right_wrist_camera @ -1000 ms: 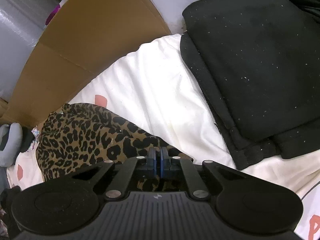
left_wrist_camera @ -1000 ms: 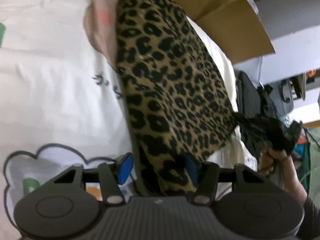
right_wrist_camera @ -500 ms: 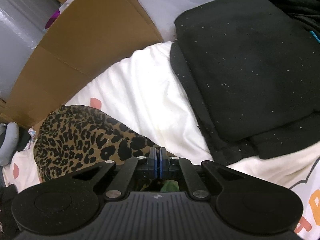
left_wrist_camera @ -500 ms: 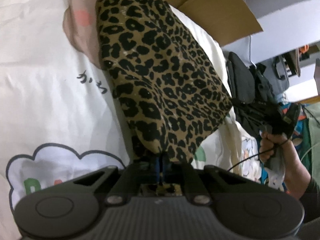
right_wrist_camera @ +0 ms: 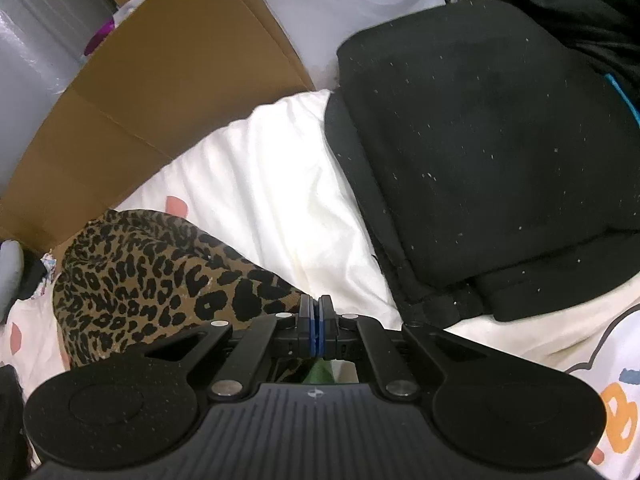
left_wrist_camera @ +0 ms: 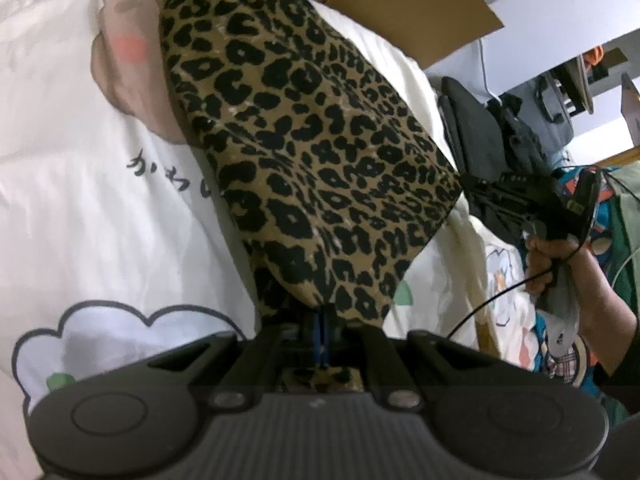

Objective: Fold clothes

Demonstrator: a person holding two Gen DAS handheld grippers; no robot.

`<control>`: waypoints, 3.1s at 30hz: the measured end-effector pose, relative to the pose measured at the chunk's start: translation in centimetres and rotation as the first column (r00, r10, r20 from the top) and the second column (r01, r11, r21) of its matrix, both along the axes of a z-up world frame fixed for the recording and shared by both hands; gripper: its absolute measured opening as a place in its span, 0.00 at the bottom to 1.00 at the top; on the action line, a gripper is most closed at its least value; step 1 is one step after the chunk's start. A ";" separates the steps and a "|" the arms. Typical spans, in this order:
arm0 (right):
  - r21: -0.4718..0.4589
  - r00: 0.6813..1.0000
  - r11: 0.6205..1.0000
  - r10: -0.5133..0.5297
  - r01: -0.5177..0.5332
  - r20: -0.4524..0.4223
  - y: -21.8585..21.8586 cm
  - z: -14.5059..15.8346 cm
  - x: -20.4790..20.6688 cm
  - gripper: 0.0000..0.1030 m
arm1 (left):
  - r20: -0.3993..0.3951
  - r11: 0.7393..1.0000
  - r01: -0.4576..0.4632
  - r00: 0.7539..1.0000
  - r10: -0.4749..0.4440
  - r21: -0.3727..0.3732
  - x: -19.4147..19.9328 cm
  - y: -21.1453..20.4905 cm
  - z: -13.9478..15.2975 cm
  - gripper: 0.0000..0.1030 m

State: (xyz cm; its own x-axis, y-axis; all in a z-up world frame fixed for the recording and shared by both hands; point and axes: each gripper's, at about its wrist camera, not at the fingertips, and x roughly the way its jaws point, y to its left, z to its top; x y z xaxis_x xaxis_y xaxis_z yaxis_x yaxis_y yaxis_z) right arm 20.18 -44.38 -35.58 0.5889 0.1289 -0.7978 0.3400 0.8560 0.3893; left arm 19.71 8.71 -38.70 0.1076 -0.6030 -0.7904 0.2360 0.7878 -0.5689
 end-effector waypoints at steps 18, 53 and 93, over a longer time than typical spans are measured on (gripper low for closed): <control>0.018 0.995 1.000 -0.001 -0.001 0.101 0.3 1.9 0.2 0.05 | 0.062 0.990 0.044 0.997 -0.053 0.133 5.9 -0.9 5.4 0.20; 0.046 0.949 0.966 0.241 -0.256 0.204 5.7 0.5 6.5 0.11 | 0.212 0.979 -0.114 0.974 0.077 0.169 27.3 -17.9 5.3 0.31; -0.178 0.822 0.821 0.562 -0.542 0.092 10.1 -3.5 13.3 0.07 | 0.055 0.916 -0.104 0.995 0.089 0.389 30.5 -18.4 -1.1 0.36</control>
State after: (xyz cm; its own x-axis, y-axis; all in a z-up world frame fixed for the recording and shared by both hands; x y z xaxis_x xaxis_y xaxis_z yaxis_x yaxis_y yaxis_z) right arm 33.45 -34.24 -39.09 0.5540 0.3603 -0.7505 -0.2530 0.9317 0.2605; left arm 50.17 -9.69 -39.76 0.1815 -0.2324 -0.9555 0.1618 0.9655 -0.2041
